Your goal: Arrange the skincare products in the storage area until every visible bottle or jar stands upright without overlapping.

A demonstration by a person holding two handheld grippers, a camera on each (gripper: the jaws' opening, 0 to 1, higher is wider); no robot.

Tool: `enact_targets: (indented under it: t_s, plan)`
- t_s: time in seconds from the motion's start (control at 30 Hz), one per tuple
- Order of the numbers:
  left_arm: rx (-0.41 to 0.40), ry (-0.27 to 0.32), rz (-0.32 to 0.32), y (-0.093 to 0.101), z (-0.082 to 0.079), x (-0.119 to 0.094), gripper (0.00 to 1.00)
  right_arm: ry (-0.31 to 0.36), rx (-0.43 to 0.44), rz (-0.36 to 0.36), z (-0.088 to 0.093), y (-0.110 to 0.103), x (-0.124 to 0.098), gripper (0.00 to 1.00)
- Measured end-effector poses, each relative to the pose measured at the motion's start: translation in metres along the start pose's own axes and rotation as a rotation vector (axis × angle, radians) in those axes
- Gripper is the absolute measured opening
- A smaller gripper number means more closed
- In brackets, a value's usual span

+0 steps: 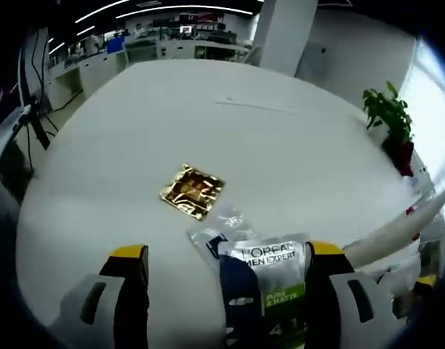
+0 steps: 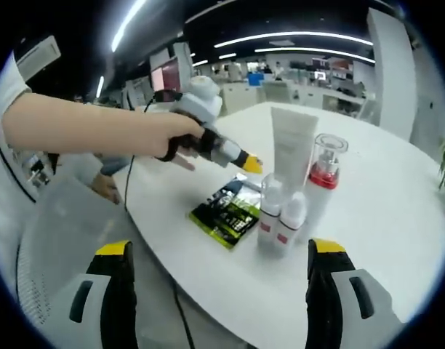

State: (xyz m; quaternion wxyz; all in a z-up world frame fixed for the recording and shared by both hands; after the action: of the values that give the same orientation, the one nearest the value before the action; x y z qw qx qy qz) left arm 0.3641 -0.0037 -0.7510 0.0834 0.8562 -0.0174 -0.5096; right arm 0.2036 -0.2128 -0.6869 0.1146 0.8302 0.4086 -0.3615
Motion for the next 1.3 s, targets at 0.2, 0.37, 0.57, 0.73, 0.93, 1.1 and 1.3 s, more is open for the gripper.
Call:
enact_targets:
  t_s: [0.2,0.37,0.57,0.73,0.93,1.1,1.3]
  plan:
    - [-0.006,-0.016,-0.061,0.005,-0.004,0.011,0.77,-0.004,0.012,-0.002,0.001,0.0,0.0,0.98]
    - [0.029,-0.055,-0.106,0.009,-0.004,0.02,0.75,-0.007,0.024,-0.003,0.002,0.001,0.0,0.98]
    - [0.041,-0.094,-0.146,0.007,-0.001,0.024,0.73,-0.001,0.046,-0.005,0.002,0.002,0.0,0.98]
    - [0.049,-0.11,-0.168,0.002,-0.002,0.025,0.67,0.005,0.06,-0.004,0.003,0.003,0.0,0.98]
    - [0.088,-0.106,-0.156,0.004,-0.004,0.023,0.6,0.002,0.063,-0.013,0.003,0.003,0.0,0.98]
    - [0.136,-0.1,-0.137,0.004,-0.007,0.024,0.34,-0.001,0.065,-0.017,0.004,0.002,0.001,0.97]
    - [0.182,-0.107,-0.128,-0.004,-0.008,0.025,0.08,-0.004,0.069,-0.019,0.005,0.002,0.001,0.97]
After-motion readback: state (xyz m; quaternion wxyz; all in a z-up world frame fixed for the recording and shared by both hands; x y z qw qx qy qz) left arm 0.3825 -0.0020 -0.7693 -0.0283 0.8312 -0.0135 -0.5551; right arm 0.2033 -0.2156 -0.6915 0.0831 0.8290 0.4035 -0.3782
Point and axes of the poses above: the point that each gripper's makers call its tool centre point, and the gripper's own axes: x roughly forward along the fingers, y roughly to its right, z roughly out of its underside, the point moved 6 cm from there along -x, roughly backward along the fingers, and after that the axes turned 9 degrees about -y, right-handed, at the moved point
